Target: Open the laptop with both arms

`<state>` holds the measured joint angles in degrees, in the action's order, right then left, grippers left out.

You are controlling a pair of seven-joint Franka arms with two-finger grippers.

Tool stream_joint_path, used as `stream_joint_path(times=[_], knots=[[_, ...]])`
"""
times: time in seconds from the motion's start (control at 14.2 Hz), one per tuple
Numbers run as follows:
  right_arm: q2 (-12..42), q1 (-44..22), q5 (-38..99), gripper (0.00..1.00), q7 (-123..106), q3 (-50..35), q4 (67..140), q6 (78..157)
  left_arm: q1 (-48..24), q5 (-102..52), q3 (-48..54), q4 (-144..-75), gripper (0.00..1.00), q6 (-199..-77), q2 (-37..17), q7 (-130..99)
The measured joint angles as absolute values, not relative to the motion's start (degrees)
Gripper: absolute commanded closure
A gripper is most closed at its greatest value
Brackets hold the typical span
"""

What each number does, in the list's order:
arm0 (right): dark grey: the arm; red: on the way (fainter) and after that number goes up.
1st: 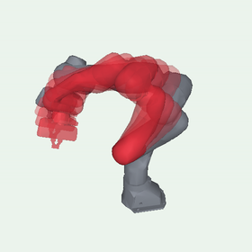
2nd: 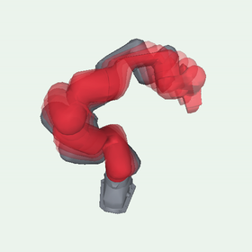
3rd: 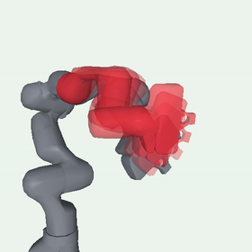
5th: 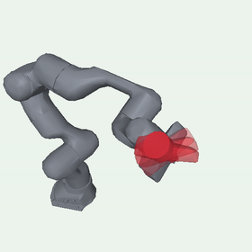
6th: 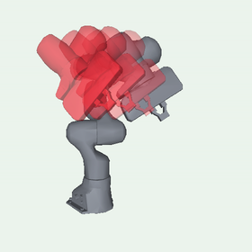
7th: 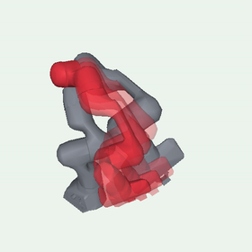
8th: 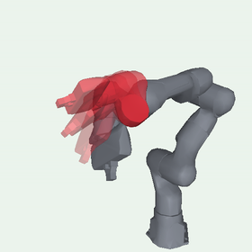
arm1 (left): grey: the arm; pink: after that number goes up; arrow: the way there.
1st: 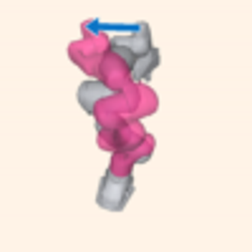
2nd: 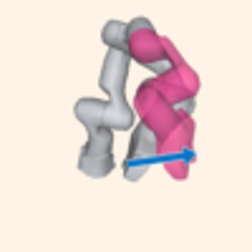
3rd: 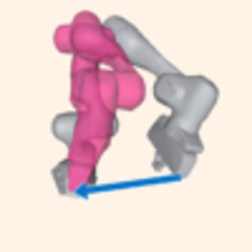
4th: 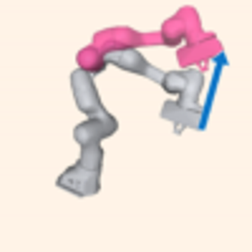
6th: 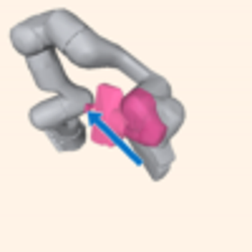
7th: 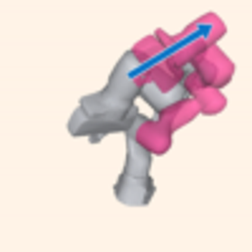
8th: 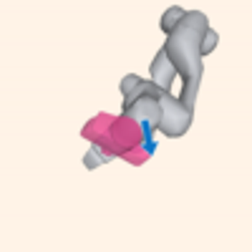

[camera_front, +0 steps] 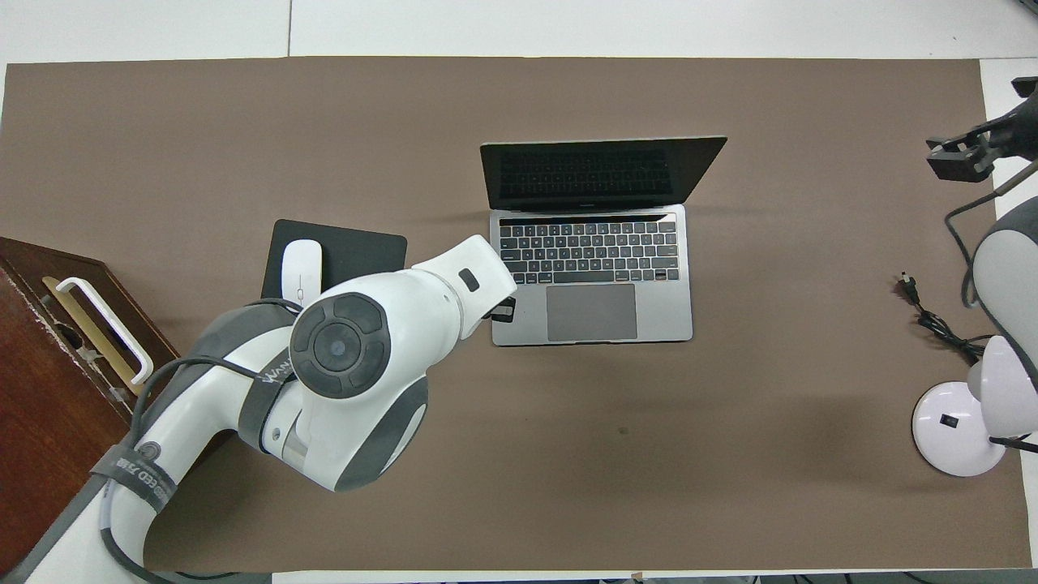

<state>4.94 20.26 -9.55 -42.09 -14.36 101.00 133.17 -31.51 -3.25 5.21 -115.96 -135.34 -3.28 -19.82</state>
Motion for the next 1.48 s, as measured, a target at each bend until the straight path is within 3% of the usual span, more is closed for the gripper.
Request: stream_joint_path(times=[0.49,0.99,1.06,1.13,1.2,1.48], knots=[[5.08,21.51,-10.65,0.0,-46.53,-14.4,98.9,133.84,-25.45,-3.25,4.59,-111.79,1.0,-122.19,0.73,-14.89],[6.38,21.33,-9.42,0.0,-40.82,-14.97,87.02,113.86,-14.69,-3.23,4.22,-111.75,1.0,-110.24,8.51,-4.56],[6.57,21.31,-9.31,0.0,-37.96,-15.09,86.07,111.1,-13.11,-3.22,4.14,-111.76,0.87,-109.17,9.16,-3.66],[6.72,21.28,-9.17,0.0,-34.82,-15.21,85.21,108.66,-11.54,-3.22,4.09,-111.76,0.2,-108.3,9.69,-2.58],[6.78,21.2,-8.72,0.0,-31.6,-15.26,84.42,106.22,-9.88,-3.22,4.05,-111.76,0.0,-107.68,10.12,-1.66],[6.83,20.95,-6.81,0.0,-21.96,-15.45,82.46,100.21,-4.34,-3.19,3.78,-111.76,0.0,-106.43,11.14,1.06]])
